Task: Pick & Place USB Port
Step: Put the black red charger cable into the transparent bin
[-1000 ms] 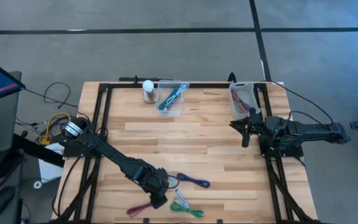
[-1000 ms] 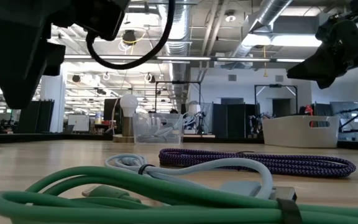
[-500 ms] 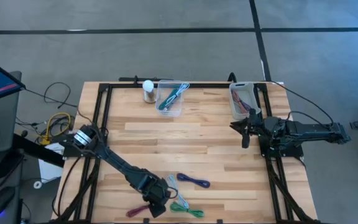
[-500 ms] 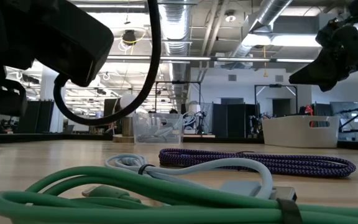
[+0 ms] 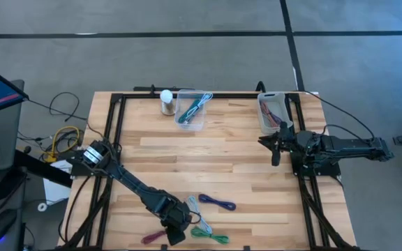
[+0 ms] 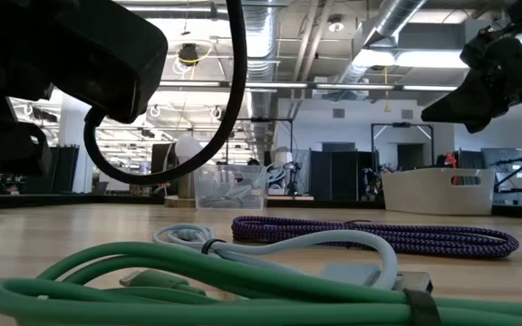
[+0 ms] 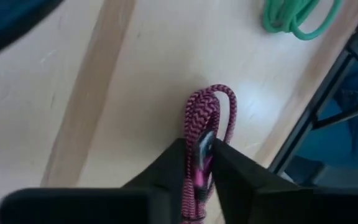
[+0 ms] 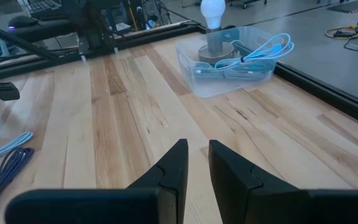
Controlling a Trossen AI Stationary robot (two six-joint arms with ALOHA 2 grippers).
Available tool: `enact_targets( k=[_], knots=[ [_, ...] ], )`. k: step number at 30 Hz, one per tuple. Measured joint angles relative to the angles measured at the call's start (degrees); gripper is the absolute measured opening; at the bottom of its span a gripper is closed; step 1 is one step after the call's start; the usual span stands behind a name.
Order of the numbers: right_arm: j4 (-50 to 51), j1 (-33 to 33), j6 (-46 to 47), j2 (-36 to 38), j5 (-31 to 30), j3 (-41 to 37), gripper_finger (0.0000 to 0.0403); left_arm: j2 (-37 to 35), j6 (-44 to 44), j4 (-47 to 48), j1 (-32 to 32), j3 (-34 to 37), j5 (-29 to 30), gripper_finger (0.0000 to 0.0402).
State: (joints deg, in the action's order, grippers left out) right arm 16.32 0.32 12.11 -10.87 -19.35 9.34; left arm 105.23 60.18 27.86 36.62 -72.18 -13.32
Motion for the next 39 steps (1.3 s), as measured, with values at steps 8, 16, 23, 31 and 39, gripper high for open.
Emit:
enact_targets(
  k=[8,16,23,31,39],
  knots=[
    [0.0,0.0,0.0,0.0,0.0,0.0,0.0058,0.0,0.0,0.4,-0.5,0.0,-1.1,0.0032],
    [0.0,0.0,0.0,0.0,0.0,0.0,0.0058,0.0,-1.5,0.7,-2.3,0.0,-2.6,0.0034],
    [0.2,0.0,0.0,0.0,0.0,0.0,0.0058,-0.4,-4.6,0.9,-5.7,0.1,-8.3,0.0033],
    [1.8,0.0,0.0,0.0,-0.1,0.0,0.0058,-9.9,-10.8,1.6,-10.0,0.0,-2.8,0.0033],
    [1.9,0.0,0.0,0.0,-0.2,0.0,0.0058,-24.1,-22.4,2.8,-16.5,0.0,13.4,0.0033]
  ],
)
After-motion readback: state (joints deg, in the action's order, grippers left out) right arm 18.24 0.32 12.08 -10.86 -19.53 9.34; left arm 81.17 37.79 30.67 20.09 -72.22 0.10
